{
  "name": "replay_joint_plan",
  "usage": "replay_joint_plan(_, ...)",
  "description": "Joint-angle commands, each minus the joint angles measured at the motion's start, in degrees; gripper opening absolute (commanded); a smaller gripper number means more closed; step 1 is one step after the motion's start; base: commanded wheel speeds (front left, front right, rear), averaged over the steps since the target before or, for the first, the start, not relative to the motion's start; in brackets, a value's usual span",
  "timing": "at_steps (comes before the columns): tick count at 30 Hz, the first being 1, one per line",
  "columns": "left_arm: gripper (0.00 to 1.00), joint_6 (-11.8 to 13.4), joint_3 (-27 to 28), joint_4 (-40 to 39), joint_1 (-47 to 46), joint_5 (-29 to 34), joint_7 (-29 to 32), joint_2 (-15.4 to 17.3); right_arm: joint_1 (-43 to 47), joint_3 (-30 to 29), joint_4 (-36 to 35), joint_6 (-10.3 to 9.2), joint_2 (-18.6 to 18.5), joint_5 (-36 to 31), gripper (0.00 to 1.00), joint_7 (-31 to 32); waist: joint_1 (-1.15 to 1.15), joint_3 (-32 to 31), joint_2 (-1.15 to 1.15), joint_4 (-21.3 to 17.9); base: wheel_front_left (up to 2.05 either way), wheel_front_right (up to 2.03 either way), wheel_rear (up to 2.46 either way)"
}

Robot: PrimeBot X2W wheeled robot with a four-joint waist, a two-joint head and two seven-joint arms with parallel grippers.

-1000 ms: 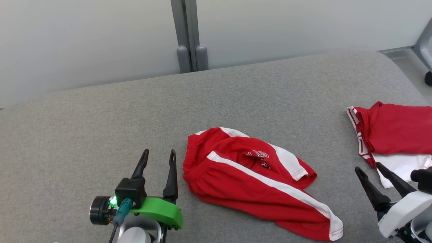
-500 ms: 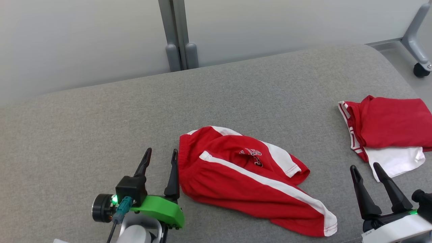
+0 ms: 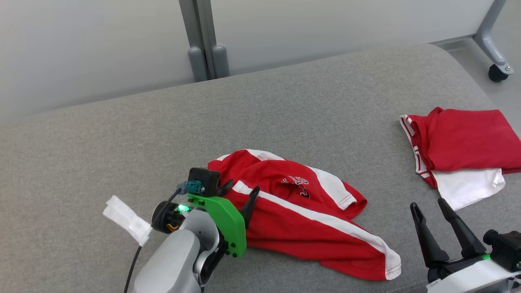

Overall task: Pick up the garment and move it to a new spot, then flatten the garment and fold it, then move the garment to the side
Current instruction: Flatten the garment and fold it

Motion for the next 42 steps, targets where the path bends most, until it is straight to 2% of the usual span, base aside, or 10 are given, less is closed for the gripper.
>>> replay_joint_plan(1, 1.0, -0.18, -0.62, 0.84, -1.33, -0.51, 1.34, 0.26, -0.68, 0.15, 0.28, -0.03, 0.01, -0.26, 1.0, -0.16, 0.0, 0.25, 0.0, -0.45, 0.0, 0.0, 0.0)
replay_joint_plan(12, 1.0, 2.11, -1.63, 4.95, -3.11, -0.83, 3.21, 0.63, -0.21, 0.19, 1.29, -0.03, 0.46, -0.25, 1.0, -0.16, 0.0, -0.37, 0.0, -0.99, 0.0, 0.0, 0.0)
replay_joint_plan(18, 1.0, 1.2, -2.0, 5.37, -3.49, -2.65, 3.48, 0.5, -0.39, 0.69, 1.56, -0.03, 0.45, 0.13, 1.0, -0.16, 0.0, -0.52, 0.0, -0.8, 0.0, 0.0, 0.0)
replay_joint_plan(19, 0.88, 1.11, -2.1, 5.42, -3.54, -2.83, 3.66, 0.48, -0.43, 0.83, 1.63, -0.03, 0.42, 0.17, 1.0, -0.16, 0.0, -0.52, 0.0, -0.8, 0.0, 0.0, 0.0)
replay_joint_plan(20, 0.44, 0.91, -2.15, 5.45, -3.55, -3.17, 3.86, 0.47, -0.51, 1.04, 1.79, -0.03, 0.29, 0.12, 1.0, -0.16, 0.0, -0.53, 0.0, -0.81, 0.0, 0.0, 0.0)
replay_joint_plan(21, 0.29, 0.82, -2.22, 5.49, -3.54, -3.37, 3.88, 0.45, -0.59, 1.2, 1.91, -0.03, 0.17, 0.0, 1.0, -0.16, 0.0, -0.58, 0.0, -0.83, 0.0, 0.0, 0.0)
replay_joint_plan(22, 0.0, 0.71, -2.44, 5.49, -3.52, -3.56, 4.03, 0.44, -0.66, 1.36, 2.05, -0.03, 0.11, -0.09, 1.0, -0.16, 0.0, -0.64, 0.0, -0.88, 0.0, 0.0, 0.0)
replay_joint_plan(27, 0.0, 0.42, -2.49, 5.16, -3.2, -4.11, 2.77, 0.42, -0.53, 1.96, 2.31, -0.03, -0.1, -0.57, 1.0, -0.16, 0.0, -0.95, 0.0, -1.14, 0.0, 0.0, 0.0)
replay_joint_plan(34, 0.0, 0.83, -1.84, 3.65, -2.15, -4.38, 0.83, 1.7, 1.08, 6.18, 1.55, -0.03, -2.98, -3.43, 1.0, -0.17, 0.0, -1.31, 0.0, -1.6, 0.0, 0.0, 0.0)
replay_joint_plan(42, 0.0, 2.4, 0.58, -0.83, 0.05, -5.77, -2.25, 3.6, 3.27, 9.13, 3.41, -0.05, -4.35, -7.54, 1.0, 0.03, 0.0, -1.2, 0.0, -1.81, 0.0, 0.0, 0.0)
